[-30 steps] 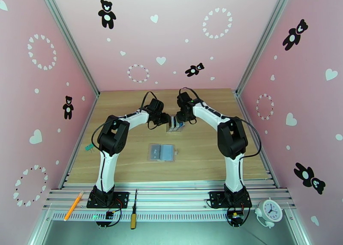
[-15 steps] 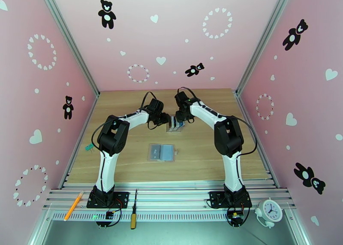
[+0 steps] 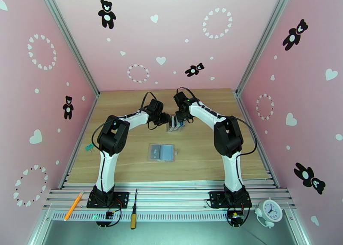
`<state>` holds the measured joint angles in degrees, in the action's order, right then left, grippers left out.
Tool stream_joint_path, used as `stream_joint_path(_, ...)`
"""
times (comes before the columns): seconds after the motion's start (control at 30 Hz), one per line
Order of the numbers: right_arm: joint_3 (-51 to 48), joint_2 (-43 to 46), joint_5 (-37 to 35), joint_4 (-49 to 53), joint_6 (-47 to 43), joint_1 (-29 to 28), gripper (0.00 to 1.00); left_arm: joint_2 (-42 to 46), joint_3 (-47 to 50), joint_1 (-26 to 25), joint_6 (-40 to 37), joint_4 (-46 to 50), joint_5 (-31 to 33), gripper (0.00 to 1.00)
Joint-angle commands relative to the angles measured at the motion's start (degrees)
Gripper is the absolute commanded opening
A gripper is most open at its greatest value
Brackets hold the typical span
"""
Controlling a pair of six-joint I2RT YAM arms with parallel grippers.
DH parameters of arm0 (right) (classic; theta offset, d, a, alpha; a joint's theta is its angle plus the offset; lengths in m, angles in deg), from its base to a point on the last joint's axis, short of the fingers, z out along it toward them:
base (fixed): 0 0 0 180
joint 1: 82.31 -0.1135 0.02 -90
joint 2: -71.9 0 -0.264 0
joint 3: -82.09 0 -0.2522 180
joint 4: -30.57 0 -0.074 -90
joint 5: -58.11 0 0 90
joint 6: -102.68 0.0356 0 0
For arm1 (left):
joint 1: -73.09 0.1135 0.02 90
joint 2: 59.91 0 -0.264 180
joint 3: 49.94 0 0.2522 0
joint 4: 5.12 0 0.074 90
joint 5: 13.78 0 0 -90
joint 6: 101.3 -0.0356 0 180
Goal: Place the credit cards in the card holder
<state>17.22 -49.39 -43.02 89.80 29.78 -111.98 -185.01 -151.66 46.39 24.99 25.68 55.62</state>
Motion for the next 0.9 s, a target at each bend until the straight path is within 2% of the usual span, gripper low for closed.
stream_joint_path(0.0,1.43,2.55,-1.2,2.88,-0.67,0.14,0.43,0.2,1.39,0.66,0.62,1.09,1.29,0.43)
stream_joint_path(0.47,1.29,4.51,-0.82,2.96,-0.76,0.31,0.4,0.56,1.3,0.62,0.77,1.42,1.7,0.42)
stream_joint_path(0.67,-0.58,5.31,7.33,1.12,0.25,-0.12,0.45,0.55,1.3,0.6,1.06,1.13,1.44,0.42)
stream_joint_path(0.87,-4.05,5.57,8.2,-0.45,1.13,-0.48,0.47,0.45,1.13,0.59,1.15,1.2,1.33,0.42)
